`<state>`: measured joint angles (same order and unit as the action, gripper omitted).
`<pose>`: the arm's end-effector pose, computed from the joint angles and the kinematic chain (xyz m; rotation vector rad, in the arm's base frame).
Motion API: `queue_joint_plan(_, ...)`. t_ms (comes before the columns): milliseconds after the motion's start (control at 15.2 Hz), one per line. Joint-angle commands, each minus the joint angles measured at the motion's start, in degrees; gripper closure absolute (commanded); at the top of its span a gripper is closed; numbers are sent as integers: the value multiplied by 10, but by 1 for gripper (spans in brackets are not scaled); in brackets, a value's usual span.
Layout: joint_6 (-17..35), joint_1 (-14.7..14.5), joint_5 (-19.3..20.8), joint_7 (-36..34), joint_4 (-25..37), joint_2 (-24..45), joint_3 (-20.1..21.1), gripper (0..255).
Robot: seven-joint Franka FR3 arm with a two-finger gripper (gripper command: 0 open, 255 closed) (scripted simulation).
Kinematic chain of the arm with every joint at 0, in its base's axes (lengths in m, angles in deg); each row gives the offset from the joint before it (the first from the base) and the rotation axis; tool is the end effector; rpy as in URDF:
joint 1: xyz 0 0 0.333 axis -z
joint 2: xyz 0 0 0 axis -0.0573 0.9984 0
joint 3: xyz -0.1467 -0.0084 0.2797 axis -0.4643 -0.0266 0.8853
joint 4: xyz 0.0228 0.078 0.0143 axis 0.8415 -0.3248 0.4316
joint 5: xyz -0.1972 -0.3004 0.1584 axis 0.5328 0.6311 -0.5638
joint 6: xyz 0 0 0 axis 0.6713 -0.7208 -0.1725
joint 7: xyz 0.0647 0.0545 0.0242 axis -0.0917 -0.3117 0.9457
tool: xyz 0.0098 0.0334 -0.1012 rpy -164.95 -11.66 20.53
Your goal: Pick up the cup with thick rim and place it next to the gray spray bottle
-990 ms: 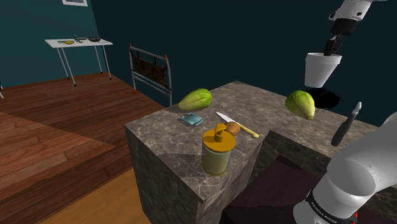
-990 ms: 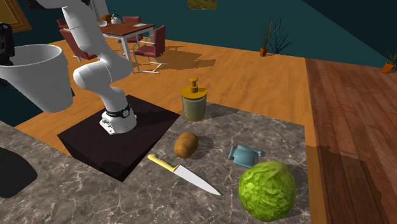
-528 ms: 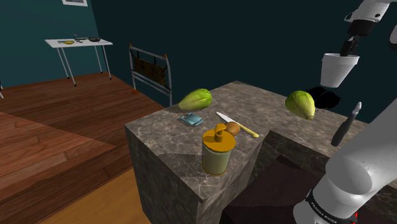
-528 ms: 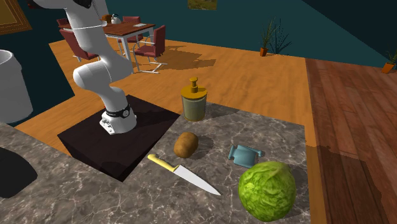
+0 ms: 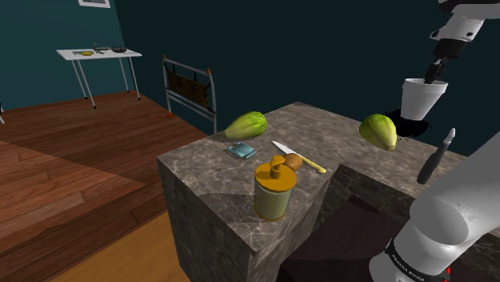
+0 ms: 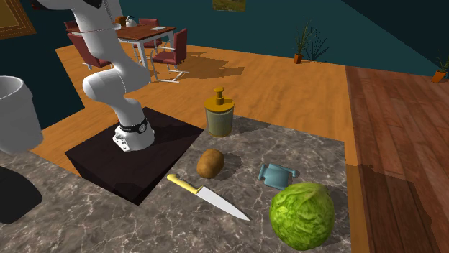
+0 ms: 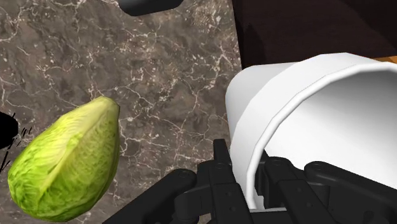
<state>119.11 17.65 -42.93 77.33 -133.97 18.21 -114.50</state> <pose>0.2141 -0.4529 0.6387 -2.9822 0.0555 -0.0472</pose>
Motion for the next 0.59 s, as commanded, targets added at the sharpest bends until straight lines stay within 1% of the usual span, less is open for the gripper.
queue_joint_plan(0, 16, 1, 6, -2, -22, -9, 3, 255)
queue_joint_plan(528, 80, 4, 18, -8, -99, -28, 7, 255)
